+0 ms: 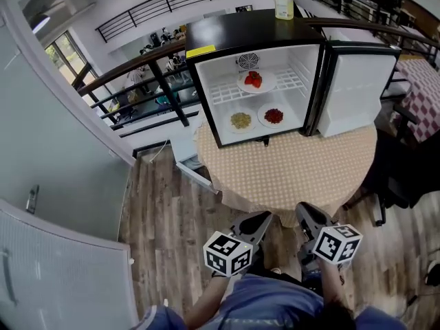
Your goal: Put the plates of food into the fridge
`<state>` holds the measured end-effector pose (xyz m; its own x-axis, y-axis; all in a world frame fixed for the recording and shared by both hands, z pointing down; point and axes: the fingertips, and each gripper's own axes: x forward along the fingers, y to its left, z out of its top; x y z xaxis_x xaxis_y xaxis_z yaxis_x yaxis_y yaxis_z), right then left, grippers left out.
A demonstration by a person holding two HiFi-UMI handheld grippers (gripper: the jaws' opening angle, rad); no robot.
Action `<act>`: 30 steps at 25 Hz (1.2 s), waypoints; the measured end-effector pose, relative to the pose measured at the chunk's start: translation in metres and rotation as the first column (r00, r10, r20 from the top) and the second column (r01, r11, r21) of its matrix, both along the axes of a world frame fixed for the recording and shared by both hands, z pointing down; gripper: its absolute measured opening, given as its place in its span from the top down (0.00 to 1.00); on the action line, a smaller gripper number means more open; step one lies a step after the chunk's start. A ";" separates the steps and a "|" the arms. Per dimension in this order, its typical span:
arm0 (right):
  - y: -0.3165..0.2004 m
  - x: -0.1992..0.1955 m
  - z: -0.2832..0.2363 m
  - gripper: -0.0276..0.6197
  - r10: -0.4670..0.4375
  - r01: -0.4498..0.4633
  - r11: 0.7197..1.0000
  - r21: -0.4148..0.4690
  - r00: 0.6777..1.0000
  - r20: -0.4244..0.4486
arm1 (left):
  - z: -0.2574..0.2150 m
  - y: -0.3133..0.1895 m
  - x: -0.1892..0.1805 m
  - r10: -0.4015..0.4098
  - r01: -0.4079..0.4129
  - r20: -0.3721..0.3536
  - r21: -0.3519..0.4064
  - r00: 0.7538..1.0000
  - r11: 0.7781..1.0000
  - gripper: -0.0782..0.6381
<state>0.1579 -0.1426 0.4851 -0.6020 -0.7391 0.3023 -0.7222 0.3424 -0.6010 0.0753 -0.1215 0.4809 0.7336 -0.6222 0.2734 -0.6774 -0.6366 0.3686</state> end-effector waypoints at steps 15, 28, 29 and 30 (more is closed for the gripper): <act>0.076 0.019 0.019 0.90 0.022 -0.022 1.000 -0.008 1.000 -0.009 | 0.022 0.091 0.007 -0.022 0.028 0.080 -0.076 0.997 0.997 0.86; 0.095 0.005 0.037 0.90 0.081 -0.082 0.996 -0.029 0.997 -0.012 | 0.032 0.123 -0.023 -0.022 0.032 0.105 -0.094 0.994 0.995 0.87; 0.098 -0.004 0.037 0.90 0.069 -0.070 0.997 -0.028 0.998 -0.012 | 0.031 0.128 -0.032 -0.035 0.045 0.107 -0.094 0.994 0.995 0.87; 0.102 -0.014 0.036 0.90 0.058 -0.058 0.998 -0.027 0.998 -0.012 | 0.031 0.132 -0.041 -0.047 0.057 0.109 -0.093 0.993 0.994 0.87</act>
